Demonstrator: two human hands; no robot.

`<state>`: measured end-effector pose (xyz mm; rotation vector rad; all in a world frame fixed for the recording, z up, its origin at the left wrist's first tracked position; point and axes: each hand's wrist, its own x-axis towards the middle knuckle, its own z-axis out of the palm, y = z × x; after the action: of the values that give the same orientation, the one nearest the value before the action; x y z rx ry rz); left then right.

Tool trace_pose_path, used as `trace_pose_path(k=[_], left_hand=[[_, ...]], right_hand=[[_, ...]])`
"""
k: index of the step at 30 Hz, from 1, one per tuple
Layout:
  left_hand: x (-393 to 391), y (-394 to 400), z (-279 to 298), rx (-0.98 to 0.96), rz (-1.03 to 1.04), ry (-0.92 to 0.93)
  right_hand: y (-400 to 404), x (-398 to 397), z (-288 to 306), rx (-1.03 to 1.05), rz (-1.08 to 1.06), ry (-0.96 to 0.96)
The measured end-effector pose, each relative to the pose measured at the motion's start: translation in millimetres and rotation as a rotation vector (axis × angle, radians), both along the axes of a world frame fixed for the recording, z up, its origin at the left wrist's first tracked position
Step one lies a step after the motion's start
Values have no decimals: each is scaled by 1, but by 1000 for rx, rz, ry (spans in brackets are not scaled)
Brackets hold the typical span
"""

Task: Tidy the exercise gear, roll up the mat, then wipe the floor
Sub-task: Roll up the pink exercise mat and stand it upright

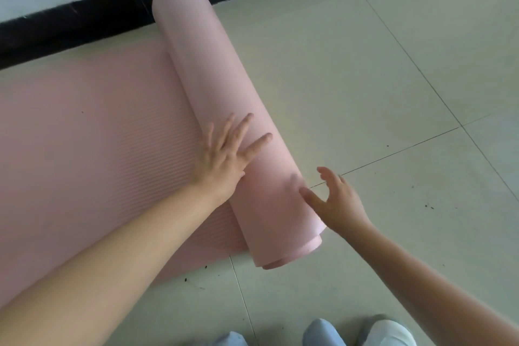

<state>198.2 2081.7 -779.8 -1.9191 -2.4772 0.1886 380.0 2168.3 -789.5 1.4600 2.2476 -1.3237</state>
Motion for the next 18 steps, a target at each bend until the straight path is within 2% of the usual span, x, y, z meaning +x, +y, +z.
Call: trace_pose_path(k=[2,3,5,6,10,13,15,18], left_hand=[[3,7,10,-148,-247,178],[2,10,12,-274,-311,183],[1,10,23,-584,-310,156],[-1,8,28,-652,-292,153],[-8,-10,42,-621,-90,138],[-9,-28,44,-657,159,64],[-7,-35,47,-652,241,38],[-1,-38,53,-612,255,66]], right_hand=[[-4,-11,-3,-172,-161,-73],[-10,-16,-5,-208,-155,-97],[-24,-24,-4,-163,-80,-138],[-31,-26,0,-131,-43,-136],[-52,-35,11,-94,162,-53],[-55,-44,17,-215,135,29],[-51,-52,17,-172,169,-21],[-53,-62,12,-143,270,-201]])
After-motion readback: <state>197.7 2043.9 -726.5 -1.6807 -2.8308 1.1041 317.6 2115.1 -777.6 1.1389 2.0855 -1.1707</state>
